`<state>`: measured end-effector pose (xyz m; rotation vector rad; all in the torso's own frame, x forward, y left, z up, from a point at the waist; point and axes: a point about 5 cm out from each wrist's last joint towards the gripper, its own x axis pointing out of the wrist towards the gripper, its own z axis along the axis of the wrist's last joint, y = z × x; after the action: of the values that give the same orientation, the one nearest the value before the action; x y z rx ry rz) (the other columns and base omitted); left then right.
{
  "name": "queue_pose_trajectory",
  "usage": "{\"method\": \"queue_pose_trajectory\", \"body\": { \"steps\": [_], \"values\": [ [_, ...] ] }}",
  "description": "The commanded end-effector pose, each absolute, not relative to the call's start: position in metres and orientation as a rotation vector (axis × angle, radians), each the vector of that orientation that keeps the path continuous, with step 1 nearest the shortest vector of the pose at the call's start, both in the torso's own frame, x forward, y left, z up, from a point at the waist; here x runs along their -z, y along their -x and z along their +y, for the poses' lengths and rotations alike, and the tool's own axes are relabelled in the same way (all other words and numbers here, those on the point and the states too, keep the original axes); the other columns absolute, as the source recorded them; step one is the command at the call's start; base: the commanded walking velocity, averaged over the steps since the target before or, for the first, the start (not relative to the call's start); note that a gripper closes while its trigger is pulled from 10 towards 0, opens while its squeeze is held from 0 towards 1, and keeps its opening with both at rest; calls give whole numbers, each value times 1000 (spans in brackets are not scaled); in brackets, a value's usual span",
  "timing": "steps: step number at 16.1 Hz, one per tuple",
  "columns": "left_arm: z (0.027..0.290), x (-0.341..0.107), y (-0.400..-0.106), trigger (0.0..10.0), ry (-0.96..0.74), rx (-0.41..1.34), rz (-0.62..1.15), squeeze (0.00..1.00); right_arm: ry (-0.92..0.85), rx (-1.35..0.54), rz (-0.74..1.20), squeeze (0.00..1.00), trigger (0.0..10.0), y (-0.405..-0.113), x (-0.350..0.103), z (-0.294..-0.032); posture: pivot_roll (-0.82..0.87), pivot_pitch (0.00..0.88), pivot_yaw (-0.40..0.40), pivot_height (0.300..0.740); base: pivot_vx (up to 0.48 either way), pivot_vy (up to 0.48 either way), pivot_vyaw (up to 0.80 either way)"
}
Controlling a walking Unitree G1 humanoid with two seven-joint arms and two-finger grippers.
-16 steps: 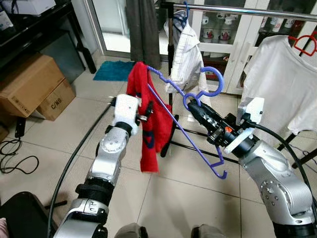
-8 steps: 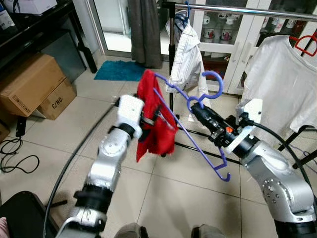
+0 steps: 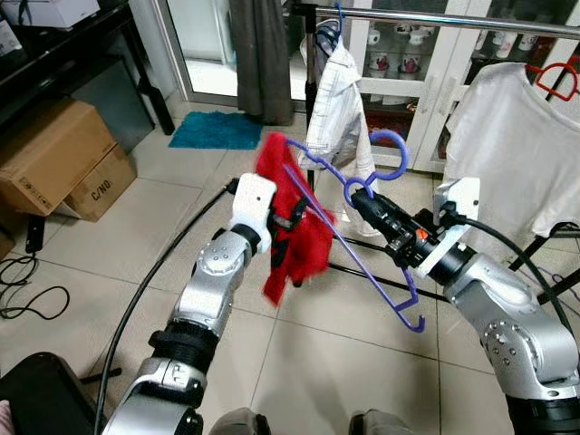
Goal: Hang hanger
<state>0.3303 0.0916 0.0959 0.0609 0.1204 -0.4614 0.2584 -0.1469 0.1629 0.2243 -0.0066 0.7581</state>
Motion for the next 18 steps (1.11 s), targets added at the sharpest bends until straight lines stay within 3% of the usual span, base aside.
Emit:
{"method": "queue_pose_trajectory", "body": {
  "steps": [1, 7, 18],
  "values": [
    [93, -96, -334, 0, -48, 460, 127, 0, -231, -786, -46, 0, 0, -259, -173, -145, -158, 0, 78, 740, 0, 0, 0],
    [99, -95, -350, 0, -101, 466, 145, 0, -246, -825, -55, 0, 0, -256, -177, -147, -166, 0, 73, 740, 0, 0, 0],
    [97, -97, -353, 0, -93, 498, 92, 0, -261, -842, -70, 0, 0, -257, -181, -149, -164, 0, 71, 740, 0, 0, 0]
  ]
}}
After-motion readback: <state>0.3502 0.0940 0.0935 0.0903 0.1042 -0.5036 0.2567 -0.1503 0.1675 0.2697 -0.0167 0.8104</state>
